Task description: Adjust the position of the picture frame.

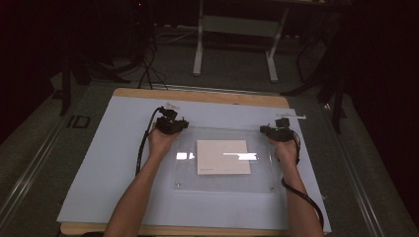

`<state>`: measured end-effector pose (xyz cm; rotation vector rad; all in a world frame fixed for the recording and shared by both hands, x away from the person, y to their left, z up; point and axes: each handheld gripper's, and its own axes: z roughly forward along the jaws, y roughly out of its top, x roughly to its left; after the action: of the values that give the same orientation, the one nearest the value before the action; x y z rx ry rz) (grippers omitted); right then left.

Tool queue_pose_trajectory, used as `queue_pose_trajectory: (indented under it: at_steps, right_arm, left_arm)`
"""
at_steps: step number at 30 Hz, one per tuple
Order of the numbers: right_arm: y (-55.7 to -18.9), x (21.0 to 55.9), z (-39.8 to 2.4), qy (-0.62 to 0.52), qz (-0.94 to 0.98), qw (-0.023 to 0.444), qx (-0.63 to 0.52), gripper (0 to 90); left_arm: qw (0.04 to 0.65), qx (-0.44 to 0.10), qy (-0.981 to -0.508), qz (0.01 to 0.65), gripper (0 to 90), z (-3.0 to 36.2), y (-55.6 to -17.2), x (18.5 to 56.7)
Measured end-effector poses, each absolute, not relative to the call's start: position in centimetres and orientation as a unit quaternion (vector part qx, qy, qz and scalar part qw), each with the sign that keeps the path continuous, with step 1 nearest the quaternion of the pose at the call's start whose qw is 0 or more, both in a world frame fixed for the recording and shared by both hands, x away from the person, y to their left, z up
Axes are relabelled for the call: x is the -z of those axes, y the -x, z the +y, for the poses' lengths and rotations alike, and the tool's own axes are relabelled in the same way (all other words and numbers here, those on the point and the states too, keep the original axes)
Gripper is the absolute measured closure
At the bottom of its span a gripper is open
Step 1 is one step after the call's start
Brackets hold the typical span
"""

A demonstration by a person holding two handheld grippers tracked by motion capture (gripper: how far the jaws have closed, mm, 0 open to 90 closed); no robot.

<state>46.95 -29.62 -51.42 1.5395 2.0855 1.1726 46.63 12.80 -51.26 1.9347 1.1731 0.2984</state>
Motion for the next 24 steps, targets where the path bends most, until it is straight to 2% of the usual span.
queue_pose_trajectory:
  at_steps: [13,24]
  right_arm:
    - [-47.1,51.3,-25.0,-0.515,0.745,0.137,-0.402,80.6]
    - [-47.1,52.6,-24.3,-0.518,0.749,0.13,-0.392,81.2]
  left_arm:
    - [0.4,-0.126,-0.755,0.503,81.4,16.9,-46.4,51.9]
    - [0.388,-0.126,-0.753,0.517,81.8,17.0,-46.2,52.8]
